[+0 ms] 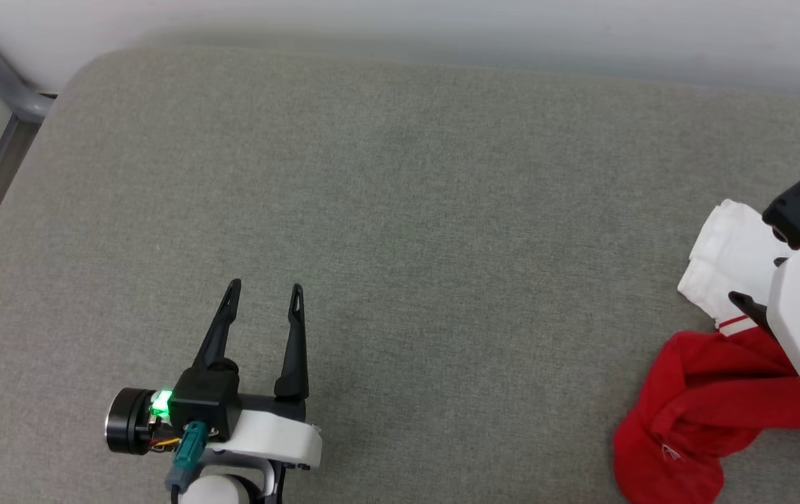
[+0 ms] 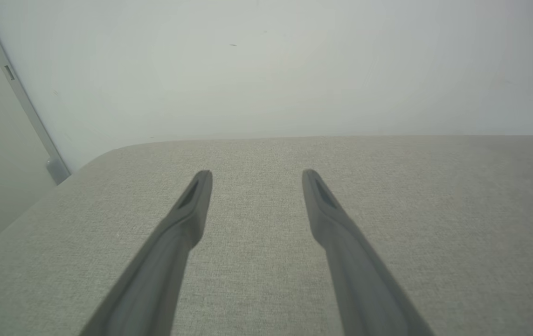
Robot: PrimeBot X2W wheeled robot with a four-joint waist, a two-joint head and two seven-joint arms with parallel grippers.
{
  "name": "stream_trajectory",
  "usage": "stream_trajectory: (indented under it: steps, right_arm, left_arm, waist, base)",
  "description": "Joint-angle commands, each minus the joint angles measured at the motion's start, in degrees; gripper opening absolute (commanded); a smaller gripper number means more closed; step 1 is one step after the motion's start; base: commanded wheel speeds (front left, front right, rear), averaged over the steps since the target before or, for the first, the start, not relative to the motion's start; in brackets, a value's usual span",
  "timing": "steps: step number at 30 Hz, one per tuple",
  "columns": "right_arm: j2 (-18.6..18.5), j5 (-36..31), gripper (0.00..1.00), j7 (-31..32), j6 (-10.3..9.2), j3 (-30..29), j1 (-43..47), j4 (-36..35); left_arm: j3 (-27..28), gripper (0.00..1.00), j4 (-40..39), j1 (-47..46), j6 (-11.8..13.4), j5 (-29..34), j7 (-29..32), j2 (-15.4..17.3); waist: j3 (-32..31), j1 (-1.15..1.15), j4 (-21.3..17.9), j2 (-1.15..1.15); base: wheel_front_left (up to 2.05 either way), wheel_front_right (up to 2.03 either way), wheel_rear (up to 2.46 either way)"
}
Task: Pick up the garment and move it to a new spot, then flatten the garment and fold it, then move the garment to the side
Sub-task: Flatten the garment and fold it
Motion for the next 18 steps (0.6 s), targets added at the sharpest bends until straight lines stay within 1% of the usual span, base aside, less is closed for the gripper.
stream_trajectory:
  steps: [1, 7, 12, 13, 14, 15, 16, 18]
  right_arm:
    - [-0.3, -0.39, 1.0, 0.1, -0.06, 1.04, -1.63, 1.21]
    - [1.47, -1.26, 1.0, -2.24, -0.07, 9.04, -7.53, 11.68]
    - [2.98, 0.9, 1.0, -4.71, -0.05, 15.51, -7.67, 19.4]
    - [3.23, 2.71, 1.0, -5.88, -0.04, 17.52, -7.08, 21.45]
    - [3.4, 3.5, 0.85, -7.09, -0.04, 17.87, -7.24, 22.24]
    - [3.49, 4.21, 0.27, -8.62, -0.04, 17.85, -7.58, 22.97]
    - [3.51, 4.84, 0.0, -10.3, -0.05, 17.75, -8.06, 23.39]
    - [3.04, 5.38, 0.0, -14.41, -0.06, 17.15, -9.63, 24.01]
  left_arm:
    - [-0.27, 1.0, -0.29, -1.0, 0.21, -0.21, -0.14, -0.07]
    - [-1.61, 1.0, -0.46, -3.15, 1.01, -1.17, -0.14, -0.08]
    - [-2.33, 1.0, -0.15, -4.0, 1.52, -1.5, -0.14, -0.07]
    - [-2.28, 1.0, -0.06, -3.92, 1.82, -1.54, -0.14, -0.09]
    - [-2.15, 1.0, -0.02, -3.72, 1.99, -1.52, -0.14, -0.09]
    - [-1.95, 1.0, 0.08, -3.42, 2.08, -1.45, -0.14, -0.08]
    - [-1.75, 1.0, 0.16, -3.09, 2.14, -1.36, -0.14, -0.08]
    - [-1.4, 1.0, 0.39, -2.59, 2.18, -1.24, -0.14, -0.08]
  waist:
    - [1.58, -0.01, 1.11, 0.0]
    - [4.9, -0.01, 2.94, 0.0]
    - [6.1, -0.01, 3.73, 0.0]
    - [6.02, -0.01, 3.6, 0.0]
    - [5.84, -0.01, 3.41, 0.0]
    - [5.58, -0.01, 3.15, 0.0]
    - [5.28, -0.01, 2.83, 0.0]
    - [4.54, -0.01, 2.2, 0.0]
  base:
    - [0.0, 0.0, 0.0]
    - [0.0, 0.0, 0.0]
    - [0.0, 0.0, 0.0]
    - [0.0, 0.0, 0.0]
    - [0.0, 0.0, 0.0]
    - [0.0, 0.0, 0.0]
    - [0.0, 0.0, 0.0]
    - [0.0, 0.0, 0.0]
